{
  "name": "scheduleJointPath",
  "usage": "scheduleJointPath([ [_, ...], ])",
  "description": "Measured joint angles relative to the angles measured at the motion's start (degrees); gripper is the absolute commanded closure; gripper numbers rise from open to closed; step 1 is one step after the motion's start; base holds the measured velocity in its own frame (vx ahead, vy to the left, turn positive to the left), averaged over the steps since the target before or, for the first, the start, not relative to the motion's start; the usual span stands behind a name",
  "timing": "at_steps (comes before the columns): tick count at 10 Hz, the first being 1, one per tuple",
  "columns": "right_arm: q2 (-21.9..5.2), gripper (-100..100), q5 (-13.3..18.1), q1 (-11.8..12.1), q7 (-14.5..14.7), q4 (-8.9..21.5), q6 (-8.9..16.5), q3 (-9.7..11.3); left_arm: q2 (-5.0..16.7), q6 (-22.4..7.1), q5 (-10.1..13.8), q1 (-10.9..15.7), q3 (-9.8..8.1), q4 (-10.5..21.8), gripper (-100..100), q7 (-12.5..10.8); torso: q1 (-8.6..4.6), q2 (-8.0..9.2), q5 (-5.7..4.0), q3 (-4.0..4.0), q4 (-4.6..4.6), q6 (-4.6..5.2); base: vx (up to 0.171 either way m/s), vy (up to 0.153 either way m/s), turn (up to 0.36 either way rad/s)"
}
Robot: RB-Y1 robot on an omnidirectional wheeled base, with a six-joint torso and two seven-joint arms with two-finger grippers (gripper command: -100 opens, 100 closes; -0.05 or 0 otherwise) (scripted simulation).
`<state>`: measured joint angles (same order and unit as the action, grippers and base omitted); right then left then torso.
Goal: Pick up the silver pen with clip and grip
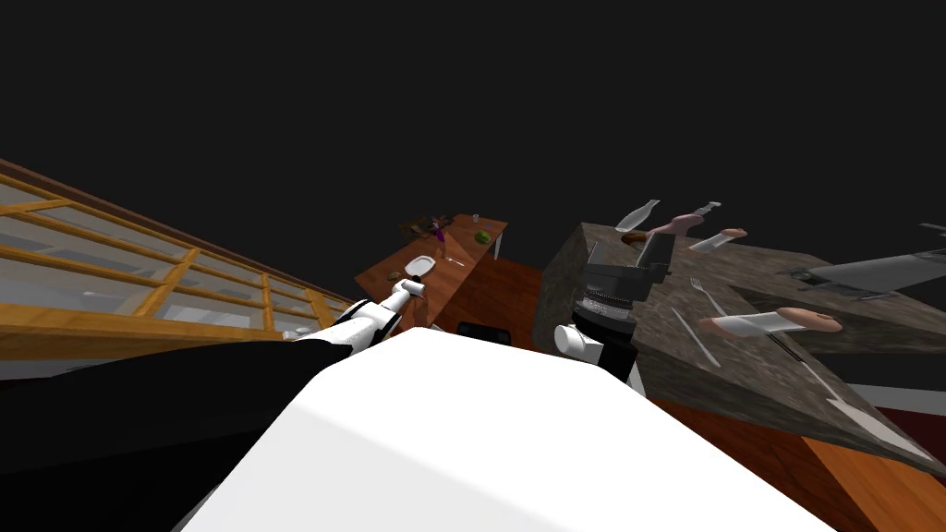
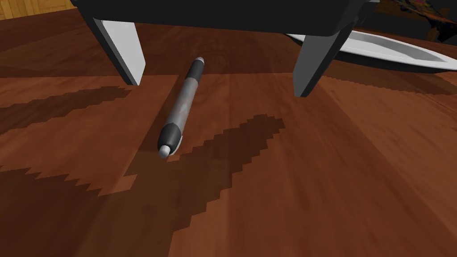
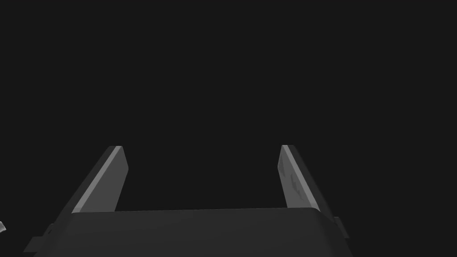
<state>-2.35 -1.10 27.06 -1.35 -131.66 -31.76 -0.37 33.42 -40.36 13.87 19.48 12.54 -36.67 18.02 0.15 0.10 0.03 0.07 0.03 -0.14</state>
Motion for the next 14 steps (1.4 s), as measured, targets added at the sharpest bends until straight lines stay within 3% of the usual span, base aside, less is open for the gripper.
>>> scheduleJointPath([
  [4, 0.0, 0, 0.0, 0.0, 0.0, 0.0, 0.0, 0.0, 0.0, -0.1, 0.0, 0.0, 0.0, 0.0, 100, 0.0, -0.11, -0.18, -0.01, -0.1, -0.04, 0.04, -0.002, 0.001, 0.001],
  [5, 0.0, 0, 0.0, 0.0, 0.0, 0.0, 0.0, 0.0, 0.0, -0.1, 0.0, 0.0, 0.0, 0.0, 0, 0.0, -0.11, -0.18, -0.01, -0.1, -0.03, 0.04, 0.0, 0.0, 0.0],
  [6, 0.0, 0, 0.0, 0.0, 0.0, 0.0, 0.0, 0.0, 0.0, -0.1, 0.0, 0.0, 0.0, 0.0, 100, 0.0, -0.11, -0.18, -0.01, -0.1, -0.03, 0.04, 0.052, -0.049, 0.222],
  [12, 0.0, 0, 0.0, 0.0, 0.0, 0.0, 0.0, 0.0, 1.5, -1.2, 2.1, -1.7, 1.69, -5.2, 100, 2.6, -0.23, -0.34, -0.02, -0.19, -0.06, 0.03, 0.054, -0.046, 0.145],
  [14, 0.0, 0, 0.0, 0.0, 0.0, 0.0, 0.0, 0.0, 2.3, -2.1, 3.0, -2.7, 2.47, -8.6, 100, 3.7, -0.34, -0.4, -0.05, -0.23, -0.08, -0.04, 0.08, -0.072, 0.246],
])
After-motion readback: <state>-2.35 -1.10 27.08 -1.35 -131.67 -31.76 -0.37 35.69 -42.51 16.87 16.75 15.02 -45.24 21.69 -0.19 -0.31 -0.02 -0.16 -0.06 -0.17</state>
